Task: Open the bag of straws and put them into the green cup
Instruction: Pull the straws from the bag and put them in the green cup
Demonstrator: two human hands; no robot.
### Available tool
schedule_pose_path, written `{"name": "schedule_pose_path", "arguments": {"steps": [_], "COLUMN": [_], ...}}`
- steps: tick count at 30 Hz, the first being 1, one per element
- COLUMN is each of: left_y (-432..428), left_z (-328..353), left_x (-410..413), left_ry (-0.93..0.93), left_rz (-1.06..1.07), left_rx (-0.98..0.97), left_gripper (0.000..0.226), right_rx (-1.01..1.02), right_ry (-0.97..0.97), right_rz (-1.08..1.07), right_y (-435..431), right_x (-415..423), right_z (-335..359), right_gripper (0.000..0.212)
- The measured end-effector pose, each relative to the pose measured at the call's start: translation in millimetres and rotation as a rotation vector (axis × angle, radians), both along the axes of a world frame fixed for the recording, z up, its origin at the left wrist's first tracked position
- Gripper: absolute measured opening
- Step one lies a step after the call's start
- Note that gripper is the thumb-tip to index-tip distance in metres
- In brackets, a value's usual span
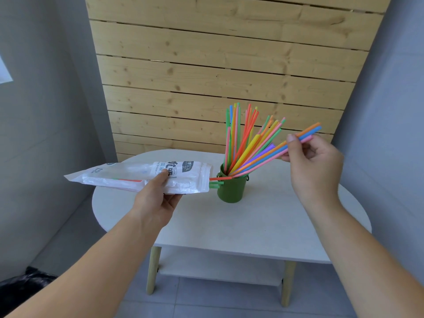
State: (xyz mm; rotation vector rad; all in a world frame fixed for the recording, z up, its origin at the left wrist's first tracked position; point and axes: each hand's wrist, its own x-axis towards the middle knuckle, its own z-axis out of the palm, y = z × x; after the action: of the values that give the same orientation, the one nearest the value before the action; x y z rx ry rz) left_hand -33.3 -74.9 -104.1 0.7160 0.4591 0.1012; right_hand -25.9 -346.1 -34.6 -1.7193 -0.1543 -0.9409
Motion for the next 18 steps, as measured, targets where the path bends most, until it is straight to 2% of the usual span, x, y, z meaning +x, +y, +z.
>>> {"name": "schedule_pose_path", "arguments": {"steps": [4, 11, 18], "left_y": [1.1, 4.1, 6.9], "left_z": [-1.0, -1.8, -1.2], "left_x": [0.5, 0.9, -0.1], "left_ry": [-0.006, -0.020, -0.019], "left_rz": [0.002, 0.000, 0.002], "left_rx": [-0.013, -0.004, 0.000], "left_gripper": [0.035, 0.036, 0.039], "right_rx": [-0.056, -0.025, -0.052], "right_ry": [0.063, 0.146, 0.147], "right_rz": [-0.005, -0.001, 0.001], "right_y": [12.1, 20.2, 24.1], "right_x": [4.6, 18.2, 25.9], "right_z": [-12.2, -23.2, -24.8], "right_gripper": [0.029, 0.028, 0.023]}}
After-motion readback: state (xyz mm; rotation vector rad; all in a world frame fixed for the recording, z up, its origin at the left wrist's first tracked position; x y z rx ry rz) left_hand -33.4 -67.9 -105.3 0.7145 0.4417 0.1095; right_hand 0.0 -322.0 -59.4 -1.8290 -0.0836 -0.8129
